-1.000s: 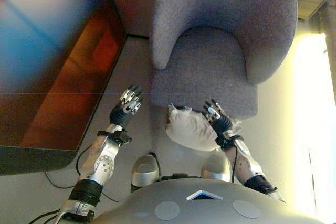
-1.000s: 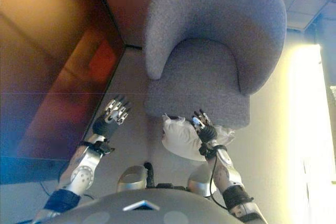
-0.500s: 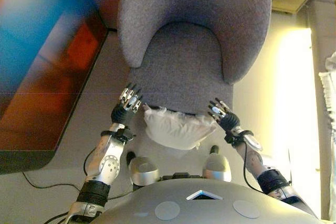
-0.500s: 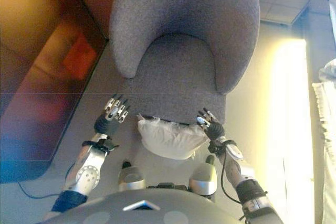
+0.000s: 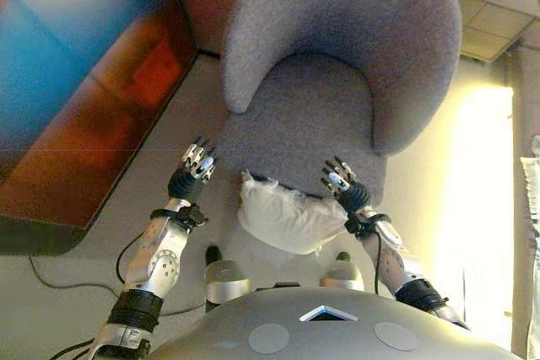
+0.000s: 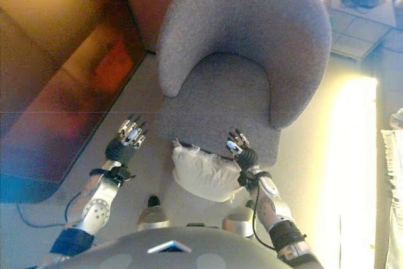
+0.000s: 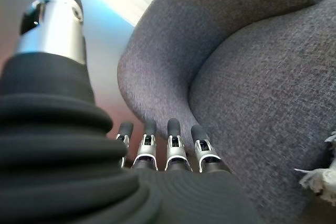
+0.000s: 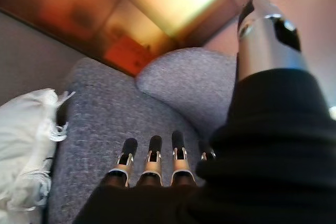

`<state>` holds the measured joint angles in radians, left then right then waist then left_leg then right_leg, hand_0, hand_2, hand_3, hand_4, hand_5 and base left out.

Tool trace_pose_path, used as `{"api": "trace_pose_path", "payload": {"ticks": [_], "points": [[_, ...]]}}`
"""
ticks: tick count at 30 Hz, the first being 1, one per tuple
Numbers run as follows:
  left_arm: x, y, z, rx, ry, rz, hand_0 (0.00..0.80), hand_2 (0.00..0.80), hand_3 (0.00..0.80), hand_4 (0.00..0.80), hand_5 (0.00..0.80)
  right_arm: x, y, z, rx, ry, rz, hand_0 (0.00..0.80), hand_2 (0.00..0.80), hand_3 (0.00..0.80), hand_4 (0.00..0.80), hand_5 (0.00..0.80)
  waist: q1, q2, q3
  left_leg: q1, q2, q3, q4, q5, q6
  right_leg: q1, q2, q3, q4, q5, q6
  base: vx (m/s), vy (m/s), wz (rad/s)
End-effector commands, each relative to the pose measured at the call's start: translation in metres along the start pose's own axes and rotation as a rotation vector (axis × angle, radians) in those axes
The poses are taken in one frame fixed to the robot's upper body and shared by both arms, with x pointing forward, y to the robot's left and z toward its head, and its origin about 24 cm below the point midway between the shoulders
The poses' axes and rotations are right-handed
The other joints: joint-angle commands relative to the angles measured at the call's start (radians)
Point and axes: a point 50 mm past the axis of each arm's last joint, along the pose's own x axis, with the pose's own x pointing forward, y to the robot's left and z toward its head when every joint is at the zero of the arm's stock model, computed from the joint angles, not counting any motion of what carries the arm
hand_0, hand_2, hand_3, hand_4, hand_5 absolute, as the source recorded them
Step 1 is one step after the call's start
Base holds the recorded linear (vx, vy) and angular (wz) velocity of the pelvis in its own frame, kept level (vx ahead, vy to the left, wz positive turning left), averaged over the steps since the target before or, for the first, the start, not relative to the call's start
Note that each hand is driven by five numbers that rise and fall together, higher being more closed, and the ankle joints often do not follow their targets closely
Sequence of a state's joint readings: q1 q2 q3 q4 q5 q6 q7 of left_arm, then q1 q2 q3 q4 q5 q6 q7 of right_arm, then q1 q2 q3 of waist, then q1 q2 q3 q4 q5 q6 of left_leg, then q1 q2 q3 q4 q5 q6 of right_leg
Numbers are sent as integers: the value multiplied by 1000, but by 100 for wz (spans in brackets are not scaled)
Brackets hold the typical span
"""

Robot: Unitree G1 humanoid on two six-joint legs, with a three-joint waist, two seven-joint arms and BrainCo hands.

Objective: Pick up the cushion and take it to the sofa

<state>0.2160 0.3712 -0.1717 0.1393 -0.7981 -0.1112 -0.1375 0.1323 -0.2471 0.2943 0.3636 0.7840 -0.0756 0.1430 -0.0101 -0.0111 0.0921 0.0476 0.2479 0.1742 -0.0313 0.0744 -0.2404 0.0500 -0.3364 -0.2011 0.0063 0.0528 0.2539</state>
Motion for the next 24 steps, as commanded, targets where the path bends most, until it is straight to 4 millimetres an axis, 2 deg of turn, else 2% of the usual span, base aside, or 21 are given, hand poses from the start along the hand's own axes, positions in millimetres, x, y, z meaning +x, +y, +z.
{"api": "trace_pose_path", "payload": {"ticks": [1, 4, 7, 10, 11, 14, 18, 24], "points": [[17, -14, 24, 3, -112, -100, 0, 0, 0, 0, 0, 8, 19, 32, 116, -158, 142, 0, 0, 0, 0, 0, 13, 9, 2, -24, -9, -19, 32, -26, 72, -36, -12, -47, 51, 20, 8, -6, -9, -16], [22, -24, 23, -65, -98, -191, 0, 0, 0, 0, 0, 9, 23, 33, 236, -186, 192, 0, 0, 0, 0, 0, 11, 8, 0, -22, -2, -5, 12, -11, 70, -30, -5, -62, 39, 23, 8, -8, -11, -5], [22, -38, 15, -257, -41, -343, 0, 0, 0, 0, 0, 10, 33, 37, 386, -221, 301, 0, 0, 0, 0, 0, 13, 8, 1, -23, 4, 10, 15, -7, 66, -27, -3, -76, 21, 35, 8, -21, -37, -1], [16, -53, 4, -657, -18, -555, 0, 0, 0, 0, 0, 9, 59, 40, 831, -272, 656, 0, 0, 0, 0, 0, 16, 13, -3, -27, 18, 34, 33, -12, 60, -32, -9, -85, 21, 40, 8, 3, -13, -5], [14, -54, -2, -740, -24, -575, 0, 0, 0, 0, 0, 8, 62, 40, 870, -288, 687, 0, 0, 0, 0, 0, 16, 15, -7, -26, 25, 41, 37, -15, 58, -31, -11, -84, 24, 37, 8, 44, -11, -8], [14, -58, -10, -789, -41, -544, 0, 0, 0, 0, 0, 14, 64, 40, 852, -274, 626, 0, 0, 0, 0, 0, 11, 16, -15, -15, 31, 51, 54, -28, 58, -22, -13, -73, 27, 29, 8, 79, -2, -13], [7, -49, -12, -782, -51, -516, 0, 0, 0, 0, 0, 5, 59, 32, 836, -254, 632, 0, 0, 0, 0, 0, 7, 12, -26, -16, 31, 48, 69, -40, 62, -18, -5, -54, 24, 20, 8, 37, -14, -9], [4, -44, -14, -748, -27, -487, 0, 0, 0, 0, 0, 4, 52, 26, 789, -221, 563, 0, 0, 0, 0, 0, 5, 9, -38, -8, 17, 31, 56, -40, 67, -7, 13, -34, 8, 16, 4, 33, -1, 0]]}}
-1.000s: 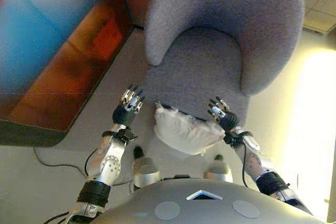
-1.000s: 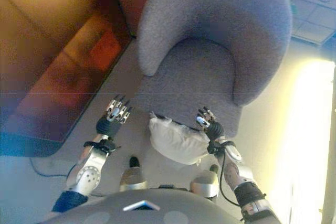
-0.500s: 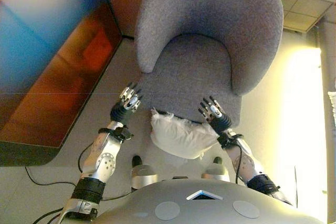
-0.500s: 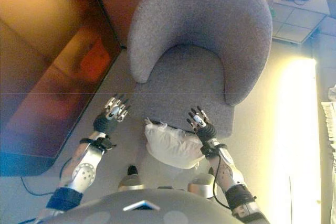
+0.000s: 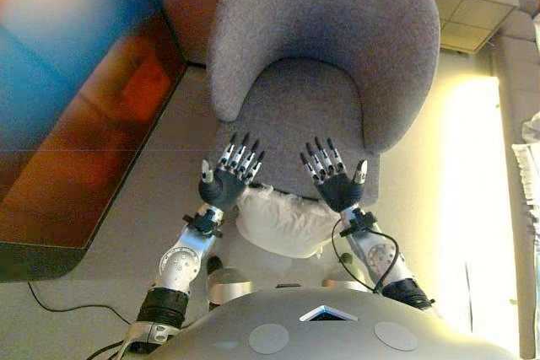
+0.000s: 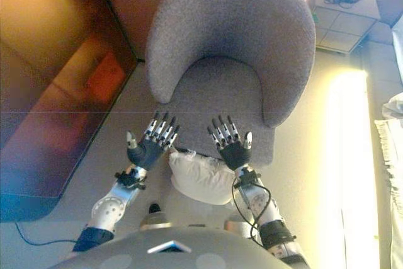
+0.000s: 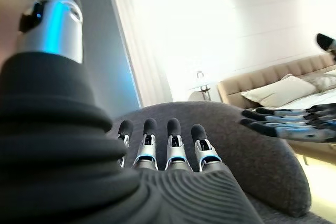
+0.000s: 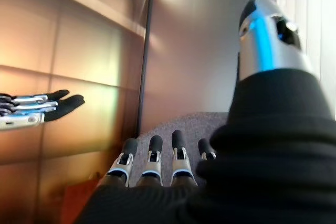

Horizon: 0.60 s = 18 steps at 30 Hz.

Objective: Pick up the cushion and take it to the sofa

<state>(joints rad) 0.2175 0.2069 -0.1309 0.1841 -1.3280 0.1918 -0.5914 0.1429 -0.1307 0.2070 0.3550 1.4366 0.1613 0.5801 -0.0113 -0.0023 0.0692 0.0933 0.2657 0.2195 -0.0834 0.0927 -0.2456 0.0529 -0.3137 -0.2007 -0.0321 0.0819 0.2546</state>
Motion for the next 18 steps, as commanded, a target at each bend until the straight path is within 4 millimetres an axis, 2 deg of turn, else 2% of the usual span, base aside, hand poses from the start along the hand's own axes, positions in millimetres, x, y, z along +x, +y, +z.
{"api": "trace_pose_path", "payload": {"ticks": [1, 7, 10, 12, 14, 16, 18], "points": [[7, -7, 10, 19, -17, -65, 0, 0, 0, 0, 0, 15, 25, 7, -31, -43, 139, 0, 0, 0, 0, 0, 6, 1, -16, -54, -4, -12, 104, -55, 73, -10, -9, -37, 44, -12, 3, 0, 0, 0], [11, -9, 8, 18, -8, -69, 0, 0, 0, 0, 0, 16, 25, 8, -37, -51, 133, 0, 0, 0, 0, 0, 7, 2, -6, -68, -7, -2, 83, -42, 64, -29, -11, -66, 13, 20, 6, -48, 13, 0], [8, -4, 8, 35, -19, -19, 0, 0, 0, 0, 0, 15, 22, 7, -79, -38, 95, 0, 0, 0, 0, 0, 6, 1, -3, -65, -9, 4, 76, -43, 65, -33, -11, -68, 1, 31, 7, -13, 5, 0], [1, 9, 15, 189, -27, 163, 0, 0, 0, 0, 0, 9, 13, 16, -293, -46, -36, 0, 0, 0, 0, 0, 8, -4, -3, -65, -9, 4, 81, -47, 64, -35, -12, -69, 4, 31, 7, 17, 0, -1], [-6, 20, 30, 463, -33, 348, 0, 0, 0, 0, 0, 4, 5, 30, -577, -58, -205, 0, 0, 0, 0, 0, 8, -7, 4, -67, -8, 1, 89, -47, 64, -39, -14, -68, 12, 30, 7, 16, 3, -1], [-9, 23, 44, 692, -21, 457, 0, 0, 0, 0, 0, -2, -2, 46, -833, -65, -365, 0, 0, 0, 0, 0, 6, -10, 14, -81, -8, -3, 106, -49, 63, -51, -15, -63, 25, 26, 7, 0, 0, 0], [-13, 28, 58, 849, -31, 574, 0, 0, 0, 0, 0, -9, -8, 60, -957, -71, -481, 0, 0, 0, 0, 0, 5, -12, 31, -106, -7, -9, 138, -55, 65, -72, -18, -51, 54, 16, 6, -48, 16, -1]]}}
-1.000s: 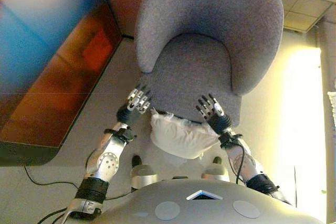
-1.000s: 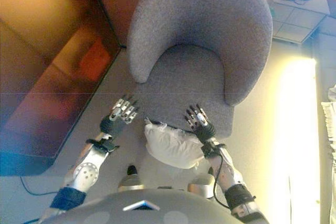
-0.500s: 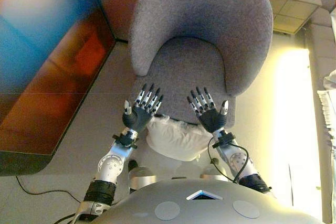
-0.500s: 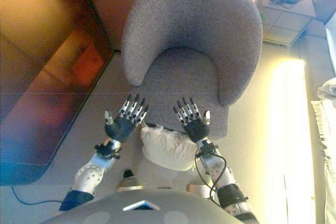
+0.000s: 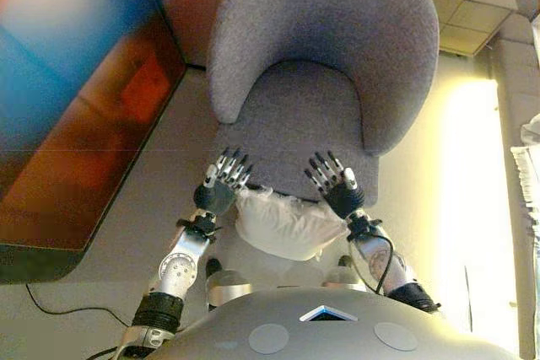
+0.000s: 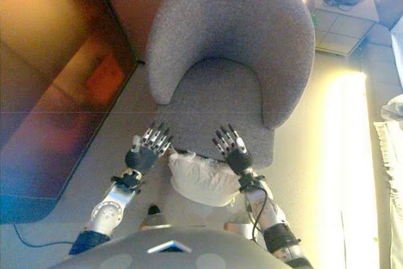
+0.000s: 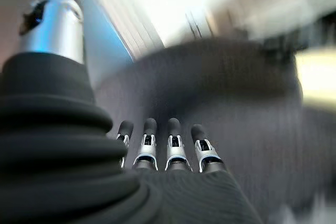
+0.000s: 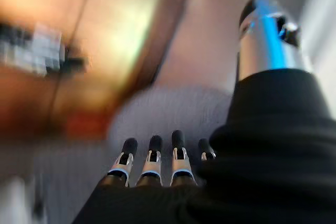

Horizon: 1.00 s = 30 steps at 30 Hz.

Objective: Pick up the cushion and take it to the sofa

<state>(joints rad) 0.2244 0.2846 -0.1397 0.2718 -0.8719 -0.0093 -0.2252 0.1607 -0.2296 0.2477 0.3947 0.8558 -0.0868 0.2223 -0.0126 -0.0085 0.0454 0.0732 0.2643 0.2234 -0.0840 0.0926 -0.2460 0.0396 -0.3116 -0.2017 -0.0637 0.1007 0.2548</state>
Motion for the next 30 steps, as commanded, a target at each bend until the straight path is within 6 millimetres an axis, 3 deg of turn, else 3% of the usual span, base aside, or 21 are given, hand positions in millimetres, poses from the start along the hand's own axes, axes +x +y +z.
{"api": "trace_pose_path", "payload": {"ticks": [1, 4, 7, 10, 16, 20, 25, 26, 27, 30], "points": [[10, 8, 40, 318, -146, 145, 0, 0, 0, 0, 0, 8, -7, 41, -229, -161, -142, 0, 0, 0, 0, 0, 6, -7, 65, -100, -3, -17, 160, -59, 65, -69, -24, -44, 104, -10, 5, -87, 3, 0], [22, 13, 52, 417, -171, 197, 0, 0, 0, 0, 0, 11, -23, 54, -333, -185, -272, 0, 0, 0, 0, 0, 9, -4, 114, -188, 2, -54, 254, -81, 60, -132, -46, -7, 184, -32, 0, -140, -13, 0], [41, 2, 67, 477, -227, 180, 0, 0, 0, 0, 0, 24, -29, 78, -419, -241, -345, 0, 0, 0, 0, 0, 9, 8, 190, -307, 8, -91, 339, -94, 50, -233, -68, 29, 244, -32, -1, -310, -22, 8], [65, -21, 88, 499, -326, 173, 0, 0, 0, 0, 0, 47, -16, 113, -488, -328, -388, 0, 0, 0, 0, 0, 8, 23, 286, -480, 0, -134, 442, -106, 44, -416, -91, 68, 350, -26, -3, -338, 8, 2], [88, -57, 118, 562, -428, 126, 0, 0, 0, 0, 0, 73, 7, 158, -545, -378, -398, 0, 0, 0, 0, 0, -2, 40, 372, -727, -15, -183, 620, -152, 61, -677, -84, 135, 546, -68, -21, -237, 21, -10], [96, -71, 131, 610, -451, 98, 0, 0, 0, 0, 0, 77, 9, 181, -562, -414, -434, 0, 0, 0, 0, 0, -7, 64, 407, -867, 10, -196, 757, -203, 71, -826, -82, 172, 719, -130, -40, -134, 24, 3], [100, -77, 144, 628, -472, 89, 0, 0, 0, 0, 0, 73, -1, 198, -563, -411, -452, 0, 0, 0, 0, 0, -22, 78, 424, -1025, 63, -169, 963, -277, 86, -995, -118, 178, 930, -193, -54, -49, 35, -2], [100, -78, 147, 632, -475, 89, 0, 0, 0, 0, 0, 72, -4, 200, -561, -400, -438, 0, 0, 0, 0, 0, -24, 78, 426, -1055, 65, -175, 1004, -293, 86, -1024, -119, 185, 962, -201, -56, 89, 8, -4], [101, -78, 149, 640, -475, 93, 0, 0, 0, 0, 0, 71, -7, 201, -570, -381, -424, 0, 0, 0, 0, 0, -27, 79, 431, -1082, 70, -189, 1073, -348, 77, -1056, -118, 202, 1029, -247, -49, 89, 6, -3], [103, -78, 161, 663, -478, 114, 0, 0, 0, 0, 0, 71, -9, 207, -638, -335, -383, 0, 0, 0, 0, 0, -33, 75, 435, -1161, 70, -209, 1177, -386, 82, -1137, -114, 229, 1106, -264, -54, 41, 1, -4]]}}
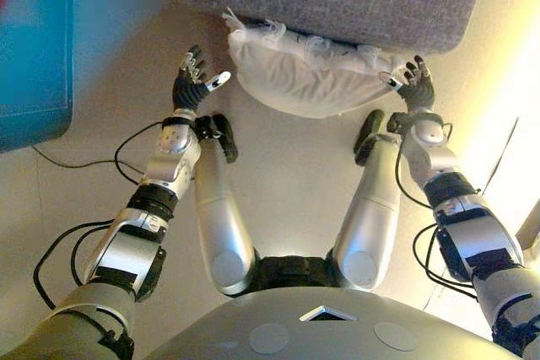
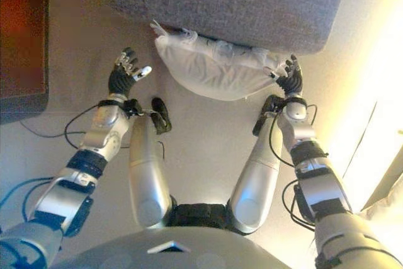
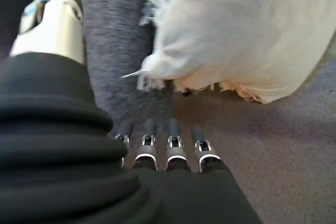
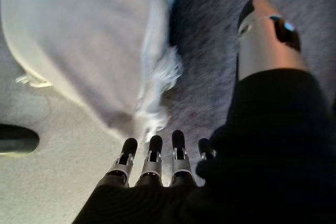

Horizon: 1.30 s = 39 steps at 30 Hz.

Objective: Pick up the cushion and take it to the sofa

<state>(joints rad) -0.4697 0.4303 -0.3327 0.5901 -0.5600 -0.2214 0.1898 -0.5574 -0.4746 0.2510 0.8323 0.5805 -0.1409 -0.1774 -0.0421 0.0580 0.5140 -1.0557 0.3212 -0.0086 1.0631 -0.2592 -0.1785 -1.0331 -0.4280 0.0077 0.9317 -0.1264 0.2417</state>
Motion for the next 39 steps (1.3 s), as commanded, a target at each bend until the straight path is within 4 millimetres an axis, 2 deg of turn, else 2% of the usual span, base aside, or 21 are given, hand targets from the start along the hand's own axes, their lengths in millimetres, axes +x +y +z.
{"api": "trace_pose_path", "payload": {"ticks": [1, 3, 10, 17, 20, 22, 25, 31, 39], "points": [[9, 4, 12, 48, -32, 2, 0, 0, 0, 0, 0, -1, -21, -2, -64, 29, 33, 0, 0, 0, 0, 0, -4, 7, -33, -47, 13, 19, 50, -40, 16, -79, 3, 23, 127, -41, -42, 25, 6, -8], [14, 8, 16, 38, -21, -10, 0, 0, 0, 0, 0, 2, -21, 2, -91, 44, 76, 0, 0, 0, 0, 0, -6, 3, -26, -96, 10, 9, 121, -63, 22, -123, 8, 34, 181, -56, -46, 40, -1, -4], [27, 16, 21, 16, 62, -26, 0, 0, 0, 0, 0, 10, -27, 15, -79, 42, 52, 0, 0, 0, 0, 0, -11, -6, -23, -173, 18, -13, 231, -96, 34, -190, 11, 50, 277, -95, -58, 58, -4, -1], [30, 30, 27, 23, 98, -10, 0, 0, 0, 0, 0, 0, -40, 22, 35, -34, 10, 0, 0, 0, 0, 0, -40, -24, -19, -209, 27, -20, 269, -106, 42, -221, 14, 64, 305, -98, -57, 52, 25, -5], [29, 34, 26, 40, 117, -21, 0, 0, 0, 0, 0, -6, -47, 13, -26, -9, 38, 0, 0, 0, 0, 0, -47, -30, -20, -217, 32, -20, 280, -108, 44, -227, 12, 66, 309, -92, -55, 34, 24, -5], [29, 39, 26, 79, 142, -30, 0, 0, 0, 0, 0, -10, -53, 2, -143, 57, 93, 0, 0, 0, 0, 0, -50, -33, -21, -222, 38, -21, 291, -109, 46, -232, 9, 71, 314, -87, -55, 38, 9, -1], [33, 46, 31, 115, 155, 2, 0, 0, 0, 0, 0, -9, -57, -3, -258, 119, 167, 0, 0, 0, 0, 0, -48, -36, -18, -229, 42, -25, 305, -113, 47, -241, 5, 77, 323, -85, -56, -2, -5, -1], [43, 41, 39, 151, 148, -1, 0, 0, 0, 0, 0, 3, -34, 6, -398, 119, 301, 0, 0, 0, 0, 0, -35, -37, -11, -234, 33, -26, 300, -112, 40, -247, -6, 71, 321, -90, -57, -11, -4, 0], [54, 30, 52, 172, 128, 8, 0, 0, 0, 0, 0, 16, -1, 28, -524, 57, 342, 0, 0, 0, 0, 0, -22, -28, -7, -253, 21, -32, 288, -89, 34, -263, -15, 79, 324, -85, -59, -11, -8, 6]]}}
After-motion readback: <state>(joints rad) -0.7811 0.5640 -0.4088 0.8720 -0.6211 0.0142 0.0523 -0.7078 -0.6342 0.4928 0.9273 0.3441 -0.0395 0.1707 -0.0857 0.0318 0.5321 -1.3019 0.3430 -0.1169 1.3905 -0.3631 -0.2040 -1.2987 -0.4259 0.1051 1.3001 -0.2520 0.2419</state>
